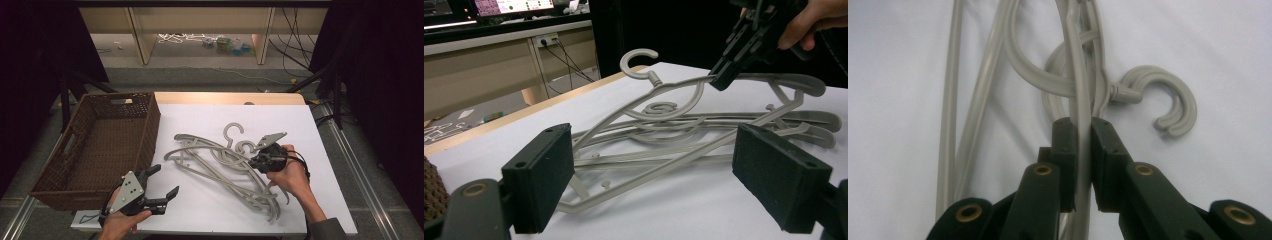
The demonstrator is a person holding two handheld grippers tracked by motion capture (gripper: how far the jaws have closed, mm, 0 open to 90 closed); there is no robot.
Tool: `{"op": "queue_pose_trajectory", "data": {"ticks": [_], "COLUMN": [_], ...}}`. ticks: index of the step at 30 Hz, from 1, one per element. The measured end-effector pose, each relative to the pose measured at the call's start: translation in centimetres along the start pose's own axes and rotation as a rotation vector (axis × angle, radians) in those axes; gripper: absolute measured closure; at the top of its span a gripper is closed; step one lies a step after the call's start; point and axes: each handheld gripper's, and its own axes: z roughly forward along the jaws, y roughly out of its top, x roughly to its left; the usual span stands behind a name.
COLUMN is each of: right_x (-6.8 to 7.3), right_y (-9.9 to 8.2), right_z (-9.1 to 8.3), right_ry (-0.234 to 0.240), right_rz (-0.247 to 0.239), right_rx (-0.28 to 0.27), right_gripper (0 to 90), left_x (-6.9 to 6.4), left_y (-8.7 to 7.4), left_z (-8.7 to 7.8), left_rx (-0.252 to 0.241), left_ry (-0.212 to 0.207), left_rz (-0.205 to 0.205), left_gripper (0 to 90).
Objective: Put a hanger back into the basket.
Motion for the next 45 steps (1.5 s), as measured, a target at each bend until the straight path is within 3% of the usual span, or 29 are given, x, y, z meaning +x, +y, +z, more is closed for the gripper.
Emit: {"op": "queue_pose_trajectory", "data": {"ticks": [7,8,9,15,16,23,30,31,34,42,45], "right_x": [0.8,1.1,1.1,1.7,1.8,2.2,3.3,3.5,3.9,4.5,4.7], "right_y": [-0.2,-0.5,-0.5,-0.7,-0.8,-0.9,-0.9,-0.8,-0.7,-0.4,-0.2], "right_z": [-1.9,-2.3,-2.6,-3.6,-3.8,-4.5,-5.3,-5.5,-5.9,-6.7,-6.9], "right_ry": [-0.008,-0.006,-0.014,0.0,0.0,-0.003,-0.003,-0.003,0.006,0.013,0.011], "right_rz": [-0.076,-0.09,-0.104,-0.104,-0.105,-0.132,-0.176,-0.189,-0.204,-0.236,-0.251], "right_rx": [-0.011,-0.054,-0.056,-0.081,-0.084,-0.1,-0.108,-0.11,-0.111,-0.128,-0.135], "right_gripper": [82.6,82.7,82.7,82.7,82.7,82.7,82.8,82.8,82.7,82.7,82.8], "left_x": [0.3,0.4,0.5,0.1,0.1,-0.1,0.2,0.0,-0.1,-0.3,-0.6], "left_y": [0.6,0.8,1.2,2.0,2.4,3.4,4.7,4.9,5.0,5.1,5.2], "left_z": [0.6,0.7,1.2,3.0,4.0,6.4,8.7,9.3,10.0,11.0,11.2], "left_rx": [0.022,0.024,0.026,0.068,0.09,0.122,0.143,0.143,0.164,0.202,0.221], "left_ry": [0.031,0.029,0.016,-0.012,-0.015,-0.023,-0.059,-0.095,-0.124,-0.177,-0.2], "left_rz": [0.001,-0.001,-0.019,-0.018,-0.015,-0.004,0.003,0.007,0.028,0.06,0.103], "left_gripper": [17.8,17.9,17.8,17.8,17.8,18.7,20.8,20.9,21.6,31.9,36.4]}}
